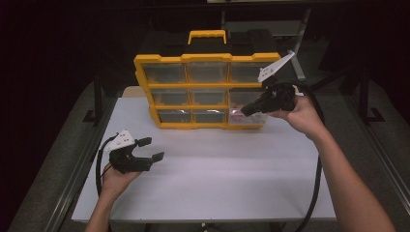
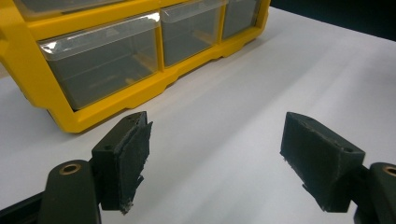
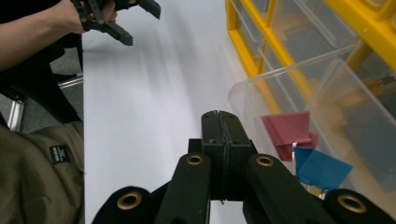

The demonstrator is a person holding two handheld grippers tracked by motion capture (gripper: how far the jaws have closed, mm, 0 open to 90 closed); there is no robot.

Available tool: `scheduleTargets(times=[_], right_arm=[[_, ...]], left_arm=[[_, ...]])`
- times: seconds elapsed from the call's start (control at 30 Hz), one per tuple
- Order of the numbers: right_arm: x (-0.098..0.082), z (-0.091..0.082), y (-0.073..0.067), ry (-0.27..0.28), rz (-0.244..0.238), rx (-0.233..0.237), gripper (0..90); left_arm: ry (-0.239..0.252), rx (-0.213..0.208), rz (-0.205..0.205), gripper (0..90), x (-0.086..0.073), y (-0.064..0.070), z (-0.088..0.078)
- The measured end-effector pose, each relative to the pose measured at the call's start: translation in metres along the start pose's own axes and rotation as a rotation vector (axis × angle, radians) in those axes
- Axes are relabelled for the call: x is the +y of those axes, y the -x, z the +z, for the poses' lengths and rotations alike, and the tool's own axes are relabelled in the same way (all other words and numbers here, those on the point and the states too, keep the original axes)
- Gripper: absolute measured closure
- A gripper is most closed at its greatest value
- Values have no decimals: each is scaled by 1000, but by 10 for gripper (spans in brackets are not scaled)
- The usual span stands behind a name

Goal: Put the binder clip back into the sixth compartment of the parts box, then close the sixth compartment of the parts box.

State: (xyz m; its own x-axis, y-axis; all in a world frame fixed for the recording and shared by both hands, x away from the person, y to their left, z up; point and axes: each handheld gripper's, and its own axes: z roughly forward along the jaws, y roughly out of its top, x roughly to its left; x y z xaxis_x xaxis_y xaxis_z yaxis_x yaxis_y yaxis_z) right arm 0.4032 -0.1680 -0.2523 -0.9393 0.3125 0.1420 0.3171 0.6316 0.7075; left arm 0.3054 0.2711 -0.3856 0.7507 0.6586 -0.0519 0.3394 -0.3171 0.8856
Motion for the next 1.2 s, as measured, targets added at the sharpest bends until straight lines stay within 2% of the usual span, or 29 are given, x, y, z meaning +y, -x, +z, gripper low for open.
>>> scheduleTargets(times=[0.37, 0.63, 0.83, 1.2], right_arm=[[-14, 1, -11, 3, 13, 28, 886], [-23, 5, -17, -6, 11, 28, 885], [-28, 10, -18, -8, 6, 36, 885], [-35, 17, -14, -28, 6, 17, 885]], left_arm=[[-4, 1, 4, 238, 0, 0, 0], [0, 0, 0, 238, 0, 1, 0], [5, -1, -4, 238, 0, 0, 1], [4, 1, 0, 238, 0, 0, -1]])
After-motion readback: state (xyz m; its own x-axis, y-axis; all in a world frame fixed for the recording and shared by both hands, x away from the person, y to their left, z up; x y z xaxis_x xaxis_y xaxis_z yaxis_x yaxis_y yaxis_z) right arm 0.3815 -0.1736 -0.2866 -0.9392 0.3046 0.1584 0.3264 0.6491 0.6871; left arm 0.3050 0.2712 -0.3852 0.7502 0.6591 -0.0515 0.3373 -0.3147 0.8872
